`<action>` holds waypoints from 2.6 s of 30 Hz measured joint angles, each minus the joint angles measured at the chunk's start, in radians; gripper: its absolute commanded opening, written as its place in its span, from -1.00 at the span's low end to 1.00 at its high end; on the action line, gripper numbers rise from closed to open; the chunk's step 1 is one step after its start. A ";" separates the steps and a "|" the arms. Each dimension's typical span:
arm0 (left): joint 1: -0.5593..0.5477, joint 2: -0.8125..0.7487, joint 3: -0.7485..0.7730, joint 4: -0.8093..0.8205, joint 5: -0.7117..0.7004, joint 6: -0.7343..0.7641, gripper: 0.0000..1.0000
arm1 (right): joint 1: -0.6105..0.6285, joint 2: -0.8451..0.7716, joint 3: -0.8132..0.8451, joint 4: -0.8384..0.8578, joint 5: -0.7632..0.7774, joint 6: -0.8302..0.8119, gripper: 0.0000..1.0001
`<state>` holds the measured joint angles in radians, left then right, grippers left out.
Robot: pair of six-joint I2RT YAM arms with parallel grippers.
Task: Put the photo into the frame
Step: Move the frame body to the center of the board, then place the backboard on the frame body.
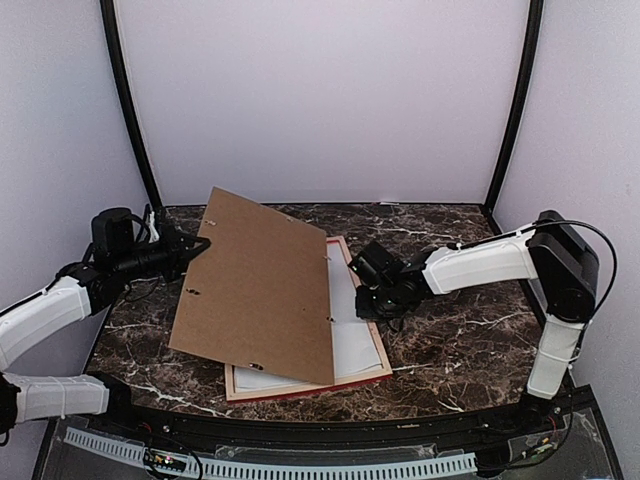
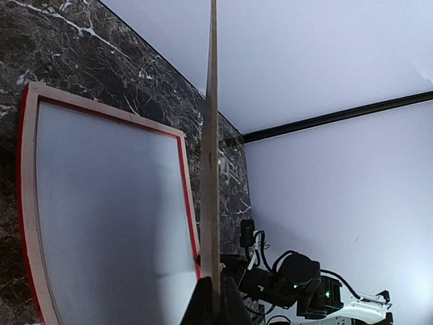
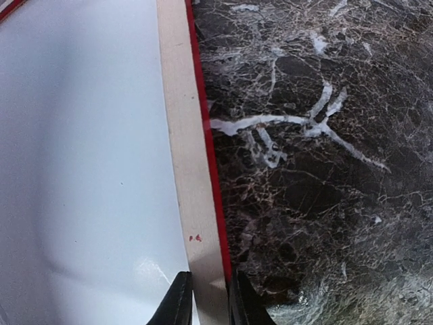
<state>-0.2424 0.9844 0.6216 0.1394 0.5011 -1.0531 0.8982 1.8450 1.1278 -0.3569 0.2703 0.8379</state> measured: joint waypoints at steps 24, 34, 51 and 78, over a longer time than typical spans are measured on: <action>-0.051 0.014 0.000 0.065 -0.083 -0.019 -1.00 | -0.089 -0.124 -0.196 0.142 -0.011 0.066 -0.70; -0.105 0.106 0.000 0.159 -0.095 -0.038 -1.00 | -0.089 -0.146 -0.217 0.145 -0.066 0.065 -0.20; -0.238 0.397 0.000 0.467 -0.154 -0.148 -1.00 | -0.248 -0.379 -0.175 -0.007 -0.066 -0.079 -0.04; -0.240 0.610 0.037 0.675 -0.164 -0.220 -1.00 | -0.291 -0.397 -0.256 0.001 -0.098 -0.119 -0.06</action>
<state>-0.4828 1.5940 0.6586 0.8143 0.3370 -1.2728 0.6075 1.4479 0.8715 -0.3561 0.1719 0.7185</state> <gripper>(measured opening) 0.020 0.473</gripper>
